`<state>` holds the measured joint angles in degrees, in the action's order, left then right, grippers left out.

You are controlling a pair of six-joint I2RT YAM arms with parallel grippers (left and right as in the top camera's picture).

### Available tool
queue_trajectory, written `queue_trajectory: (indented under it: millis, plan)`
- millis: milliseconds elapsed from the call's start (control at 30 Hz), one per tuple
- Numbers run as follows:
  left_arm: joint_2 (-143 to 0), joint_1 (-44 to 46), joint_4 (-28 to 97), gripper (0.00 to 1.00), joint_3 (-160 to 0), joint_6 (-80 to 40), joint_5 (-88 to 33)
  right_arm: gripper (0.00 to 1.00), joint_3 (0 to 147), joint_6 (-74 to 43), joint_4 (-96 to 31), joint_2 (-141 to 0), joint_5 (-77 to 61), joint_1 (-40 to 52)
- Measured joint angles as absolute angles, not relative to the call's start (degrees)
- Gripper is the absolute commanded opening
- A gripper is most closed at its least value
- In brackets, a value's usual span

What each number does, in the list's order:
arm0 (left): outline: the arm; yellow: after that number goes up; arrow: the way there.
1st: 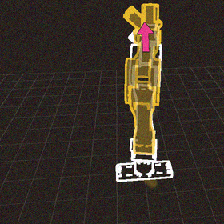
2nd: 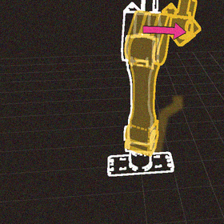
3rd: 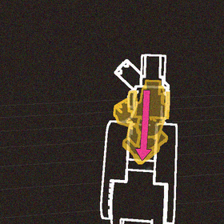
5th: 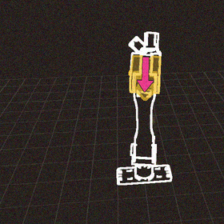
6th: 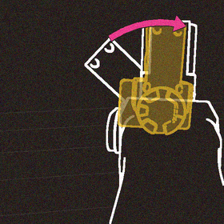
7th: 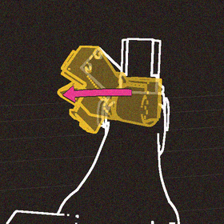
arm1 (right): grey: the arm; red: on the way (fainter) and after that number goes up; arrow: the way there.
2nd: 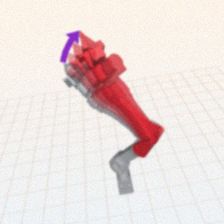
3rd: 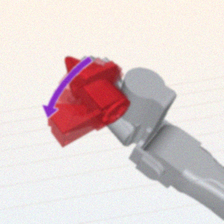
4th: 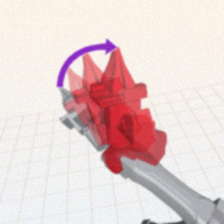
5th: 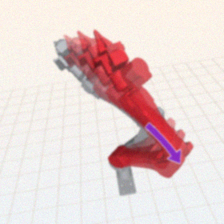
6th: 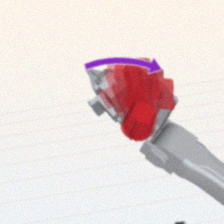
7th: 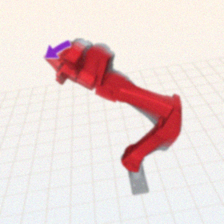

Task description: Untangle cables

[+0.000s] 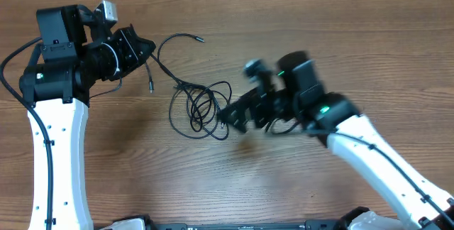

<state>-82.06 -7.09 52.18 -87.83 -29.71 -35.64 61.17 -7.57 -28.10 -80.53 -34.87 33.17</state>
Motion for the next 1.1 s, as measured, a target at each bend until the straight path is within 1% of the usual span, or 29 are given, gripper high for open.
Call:
queue_trajectory:
  millis: [200, 333, 367, 433, 533, 667, 833, 1033, 1067, 1100]
  plan:
    - [-82.0, -7.1, 51.0, 0.04, -87.8, -34.0, -35.3, 0.99, 61.2, -7.5, -25.4, -82.8, -16.3, 43.4]
    - [-82.1, -7.1, 50.5, 0.04, -87.8, -36.2, -35.8, 0.96, 61.2, -10.2, -20.1, -87.6, -11.0, 44.8]
    - [-82.1, -7.1, 50.0, 0.04, -87.8, -36.9, -36.0, 0.94, 61.2, -10.9, -18.4, -88.9, -10.0, 44.9]
    - [-82.1, -7.1, 49.3, 0.04, -87.8, -38.0, -36.5, 0.89, 61.2, -11.9, -15.6, -90.9, -9.1, 44.9]
    - [-82.1, -7.1, 47.9, 0.04, -87.8, -40.2, -36.9, 0.79, 61.2, -12.7, -12.3, -92.7, -8.6, 45.0]
    - [-82.1, -7.1, 43.4, 0.04, -87.8, -44.2, -37.1, 0.71, 61.2, -13.4, -10.7, -94.0, -8.5, 45.4]
    - [-82.1, -7.1, 36.7, 0.04, -87.8, -50.0, -37.5, 0.69, 61.2, -13.5, -10.0, -95.7, -8.5, 45.5]
    - [-82.1, -7.1, 32.7, 0.04, -87.8, -55.9, -39.7, 0.71, 61.2, -13.5, -5.8, -97.2, -8.5, 45.5]
    - [-82.1, -7.1, 32.6, 0.04, -87.8, -56.8, -39.9, 0.69, 61.2, -13.5, -4.7, -97.3, -8.4, 45.5]
    - [-82.1, -7.1, 32.5, 0.04, -87.8, -57.5, -40.2, 0.65, 61.2, -13.5, -3.9, -97.4, -8.4, 45.5]
